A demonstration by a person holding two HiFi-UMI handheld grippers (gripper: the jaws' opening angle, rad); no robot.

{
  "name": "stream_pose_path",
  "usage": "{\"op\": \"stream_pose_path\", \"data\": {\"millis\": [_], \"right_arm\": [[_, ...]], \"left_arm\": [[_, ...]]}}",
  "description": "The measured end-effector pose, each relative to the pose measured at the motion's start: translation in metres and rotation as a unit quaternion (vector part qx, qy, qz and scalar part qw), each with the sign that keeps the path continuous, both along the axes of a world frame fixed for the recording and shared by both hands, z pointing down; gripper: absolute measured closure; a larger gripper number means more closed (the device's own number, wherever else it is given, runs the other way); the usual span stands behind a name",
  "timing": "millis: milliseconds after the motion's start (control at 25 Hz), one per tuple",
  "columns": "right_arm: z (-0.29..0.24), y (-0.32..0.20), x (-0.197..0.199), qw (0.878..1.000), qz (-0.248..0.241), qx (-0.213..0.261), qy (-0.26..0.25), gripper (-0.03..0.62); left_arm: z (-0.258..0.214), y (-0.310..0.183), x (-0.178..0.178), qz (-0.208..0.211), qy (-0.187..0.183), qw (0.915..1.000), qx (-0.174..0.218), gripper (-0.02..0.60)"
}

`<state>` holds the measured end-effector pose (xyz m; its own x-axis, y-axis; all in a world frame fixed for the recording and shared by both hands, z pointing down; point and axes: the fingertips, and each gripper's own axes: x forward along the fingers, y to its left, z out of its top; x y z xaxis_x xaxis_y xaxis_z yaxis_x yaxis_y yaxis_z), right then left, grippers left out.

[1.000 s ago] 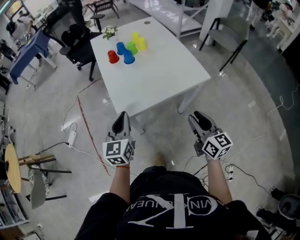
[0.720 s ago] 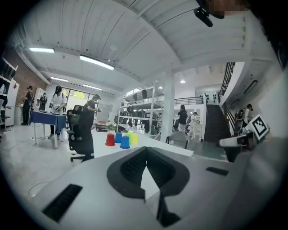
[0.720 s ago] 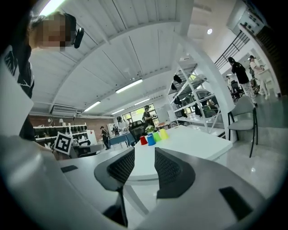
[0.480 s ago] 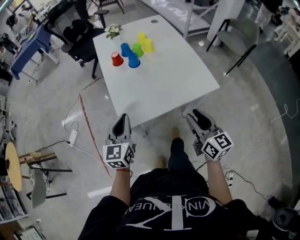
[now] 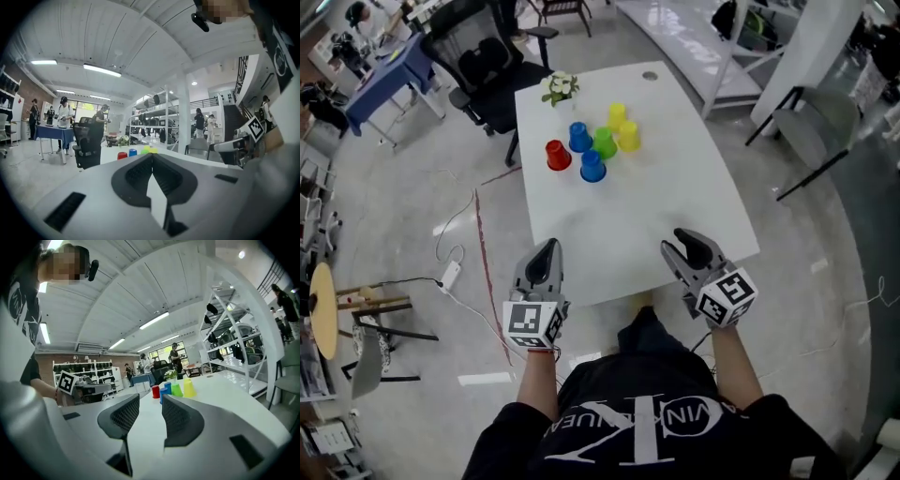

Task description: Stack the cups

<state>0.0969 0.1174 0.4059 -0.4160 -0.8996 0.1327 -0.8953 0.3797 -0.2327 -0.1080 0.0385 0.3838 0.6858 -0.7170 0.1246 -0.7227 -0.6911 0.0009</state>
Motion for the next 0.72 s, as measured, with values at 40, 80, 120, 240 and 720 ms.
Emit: {"op": "stream_pose_path", "data": {"millis": [40,80,120,240,720], "right_arm": [[0.001,-0.014,0.002,1.0,-0.012,-0.002,0.001,0.433],[0.001,-0.028,0.003,1.0,-0.023,-0.005,0.002,0.433],[0.002,-0.042,0.003,0.999,-0.034,-0.007,0.003,0.433],[0.007,-0.078,0.0,0.997,-0.066,-0.021,0.02,0.428],[0.02,-0.163,-0.013,0.983,-0.175,-0.038,0.044,0.399]], "left_arm": [[-0.001,-0.009,0.002,-0.01,0.002,0.9999,-0.001,0.577],[-0.001,-0.017,0.004,-0.02,0.003,0.9998,-0.003,0.577],[-0.001,-0.025,0.006,-0.027,0.003,0.9996,-0.005,0.577],[0.005,-0.043,0.011,-0.048,0.001,0.9988,-0.012,0.577],[0.021,-0.096,0.012,-0.14,0.011,0.9894,-0.037,0.577]]}}
